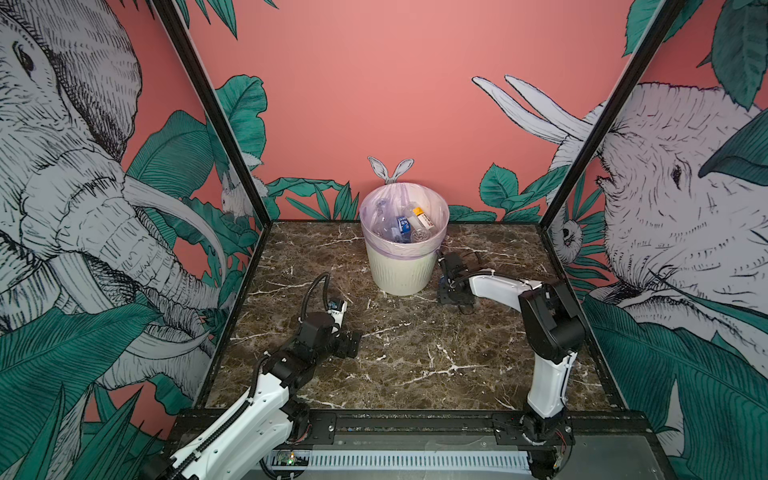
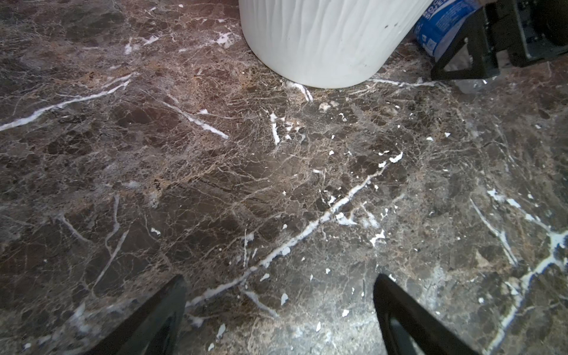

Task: Throw the plastic bottles in the bin
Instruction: 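Lift the blue-labelled bottle upright with the right gripper and draw it back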

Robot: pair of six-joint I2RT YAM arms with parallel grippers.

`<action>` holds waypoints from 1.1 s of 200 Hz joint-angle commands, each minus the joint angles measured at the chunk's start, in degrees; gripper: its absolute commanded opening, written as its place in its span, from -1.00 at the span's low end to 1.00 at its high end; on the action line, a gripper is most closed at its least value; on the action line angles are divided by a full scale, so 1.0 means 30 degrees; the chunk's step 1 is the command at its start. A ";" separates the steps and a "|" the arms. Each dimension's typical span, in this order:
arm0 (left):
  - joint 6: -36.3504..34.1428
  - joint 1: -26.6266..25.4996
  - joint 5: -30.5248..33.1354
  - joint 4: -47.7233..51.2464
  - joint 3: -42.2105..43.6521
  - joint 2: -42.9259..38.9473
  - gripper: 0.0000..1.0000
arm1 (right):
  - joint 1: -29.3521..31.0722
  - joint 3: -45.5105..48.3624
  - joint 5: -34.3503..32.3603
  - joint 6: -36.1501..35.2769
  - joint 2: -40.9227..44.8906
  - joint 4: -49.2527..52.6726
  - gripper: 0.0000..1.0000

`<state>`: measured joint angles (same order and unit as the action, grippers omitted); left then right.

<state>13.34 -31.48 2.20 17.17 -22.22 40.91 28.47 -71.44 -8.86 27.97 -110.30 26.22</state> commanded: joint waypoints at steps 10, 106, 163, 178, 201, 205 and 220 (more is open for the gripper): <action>0.0035 -0.0114 0.0135 -0.0425 0.0141 0.0129 0.92 | 0.0092 -0.0109 -0.0678 -0.0663 -0.0295 0.0550 0.31; -0.0015 -0.0139 0.0106 -0.0516 0.0119 0.0365 0.91 | 0.1185 0.5826 -0.0724 -0.1123 0.4681 -0.4253 0.05; -0.0024 -0.0277 0.0127 -0.0559 0.0097 0.0420 0.91 | 0.3440 1.0681 -0.2620 -0.1293 1.0008 -0.7384 0.03; -0.0052 -0.0282 0.0174 -0.0547 0.0057 0.0471 0.91 | 0.4131 1.1774 -0.3256 -0.1295 1.1413 -0.7868 0.02; -0.0061 -0.0396 0.0237 -0.0574 0.0024 0.0553 0.91 | 0.5082 1.3235 -0.4095 -0.1207 1.3662 -0.8184 0.02; -0.0054 -0.0396 0.0262 -0.0589 0.0023 0.0549 0.91 | 0.5222 1.3455 -0.4237 -0.1179 1.4059 -0.8183 0.02; -0.0083 -0.0461 0.0282 -0.0584 0.0023 0.0601 0.91 | 0.5798 1.4143 -0.4746 -0.1093 1.5487 -0.8120 0.01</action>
<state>13.34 -32.45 2.48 16.32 -22.22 42.68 43.79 -31.59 -18.17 24.80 -69.25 4.89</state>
